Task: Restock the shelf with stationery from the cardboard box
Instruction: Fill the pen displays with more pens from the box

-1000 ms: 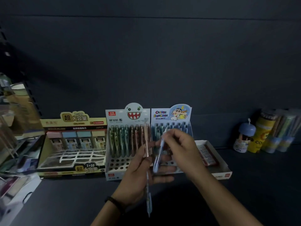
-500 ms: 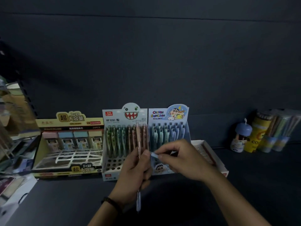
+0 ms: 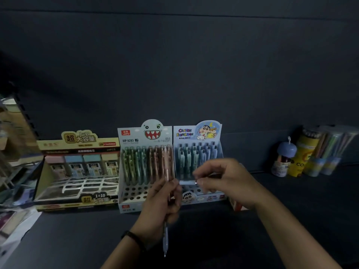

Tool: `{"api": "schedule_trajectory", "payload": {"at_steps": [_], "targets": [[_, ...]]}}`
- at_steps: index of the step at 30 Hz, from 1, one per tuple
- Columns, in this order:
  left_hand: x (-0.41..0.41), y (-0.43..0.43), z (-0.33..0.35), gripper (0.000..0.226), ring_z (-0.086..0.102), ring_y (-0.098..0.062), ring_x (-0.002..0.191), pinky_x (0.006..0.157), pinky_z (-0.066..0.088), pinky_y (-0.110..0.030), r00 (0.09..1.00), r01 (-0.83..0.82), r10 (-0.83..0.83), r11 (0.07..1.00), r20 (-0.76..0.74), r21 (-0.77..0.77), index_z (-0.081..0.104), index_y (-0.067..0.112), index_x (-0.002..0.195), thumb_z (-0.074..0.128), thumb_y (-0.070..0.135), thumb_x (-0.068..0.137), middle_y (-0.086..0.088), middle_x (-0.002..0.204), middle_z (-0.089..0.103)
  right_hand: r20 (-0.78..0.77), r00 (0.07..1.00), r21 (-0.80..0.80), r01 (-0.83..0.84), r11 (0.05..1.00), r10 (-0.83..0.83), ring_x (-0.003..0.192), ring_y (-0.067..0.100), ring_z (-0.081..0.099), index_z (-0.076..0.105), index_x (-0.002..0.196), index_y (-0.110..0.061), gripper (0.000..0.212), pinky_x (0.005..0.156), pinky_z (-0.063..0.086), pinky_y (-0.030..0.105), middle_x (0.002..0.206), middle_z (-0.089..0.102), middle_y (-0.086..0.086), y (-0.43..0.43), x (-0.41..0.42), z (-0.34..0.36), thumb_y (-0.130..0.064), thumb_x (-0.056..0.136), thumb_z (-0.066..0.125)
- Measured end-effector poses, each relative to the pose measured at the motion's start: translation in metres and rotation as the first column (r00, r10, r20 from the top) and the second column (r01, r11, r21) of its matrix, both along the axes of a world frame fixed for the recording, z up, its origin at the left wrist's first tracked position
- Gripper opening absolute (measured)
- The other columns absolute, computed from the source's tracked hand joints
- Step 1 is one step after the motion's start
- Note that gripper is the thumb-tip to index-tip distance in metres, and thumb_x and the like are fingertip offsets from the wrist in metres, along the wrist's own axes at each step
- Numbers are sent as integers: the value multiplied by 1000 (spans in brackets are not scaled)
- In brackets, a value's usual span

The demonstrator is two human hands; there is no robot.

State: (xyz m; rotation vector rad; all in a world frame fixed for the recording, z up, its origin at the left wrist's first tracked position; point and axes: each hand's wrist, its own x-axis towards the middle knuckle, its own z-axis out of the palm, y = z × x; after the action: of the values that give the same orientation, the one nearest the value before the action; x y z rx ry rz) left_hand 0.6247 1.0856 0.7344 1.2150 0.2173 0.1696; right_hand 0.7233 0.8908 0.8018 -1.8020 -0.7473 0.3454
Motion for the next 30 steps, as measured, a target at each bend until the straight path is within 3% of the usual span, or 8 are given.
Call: {"api": "schedule_trajectory", "payload": {"at_steps": [4,9,13,17,19,23,27,30], "targets": [[1,-2,1,22,23,-16,55,43,20,-20,999,36,-36,998,18,-43,62,15,94,60,33,105,-7,71,46,-174,977,344,174,922,-120,95,34,79,76,106,-6,17,87,62,41,100,79,16,-3,-2,-7,5,94,72],[3,-3,1,27,11,-23,64,44,22,-21,998,45,-44,999,33,-23,66,12,106,54,36,109,-3,70,39,-33,906,444,392,806,-422,84,21,80,68,119,-14,25,78,65,32,89,81,7,2,0,-4,-3,97,72],[0,1,-1,26,16,-16,57,50,15,-29,999,53,-53,997,2,-58,59,16,116,42,35,113,-1,76,34,303,733,286,540,792,-609,77,3,76,58,117,-34,34,80,61,35,78,79,-11,-5,23,-5,-22,95,79],[1,-1,-4,21,18,-15,52,48,16,-26,999,41,-40,999,25,-32,54,17,111,35,25,116,-2,75,33,450,695,126,573,810,-561,72,-7,67,63,113,-28,22,71,42,0,75,72,-16,2,36,-11,-25,96,77],[1,-3,-4,16,19,-16,53,49,16,-28,999,42,-43,999,32,31,49,16,110,36,24,116,-3,76,33,474,696,69,582,811,-540,76,-1,67,66,119,-23,23,78,32,-9,83,75,-10,6,39,-14,-26,98,76],[-1,-3,-4,24,20,-17,55,52,14,-31,997,45,-50,996,63,72,46,5,112,46,29,113,-4,81,45,511,680,51,585,809,-525,79,8,70,66,124,-27,26,77,47,4,87,76,-8,11,42,-16,-30,99,73],[-3,-1,1,28,23,-19,55,43,22,-26,993,10,-22,995,118,97,70,9,117,56,31,105,-6,91,60,534,679,18,586,810,-503,81,12,70,68,124,-27,26,77,33,-8,92,77,-6,13,48,-15,-28,98,74],[-3,0,1,25,22,-19,56,41,28,-26,993,9,-24,992,120,128,77,19,116,56,29,106,-4,92,57,565,691,-10,553,833,-452,82,17,75,71,115,-28,22,74,56,16,92,77,-4,16,54,-26,-24,94,78]]}}
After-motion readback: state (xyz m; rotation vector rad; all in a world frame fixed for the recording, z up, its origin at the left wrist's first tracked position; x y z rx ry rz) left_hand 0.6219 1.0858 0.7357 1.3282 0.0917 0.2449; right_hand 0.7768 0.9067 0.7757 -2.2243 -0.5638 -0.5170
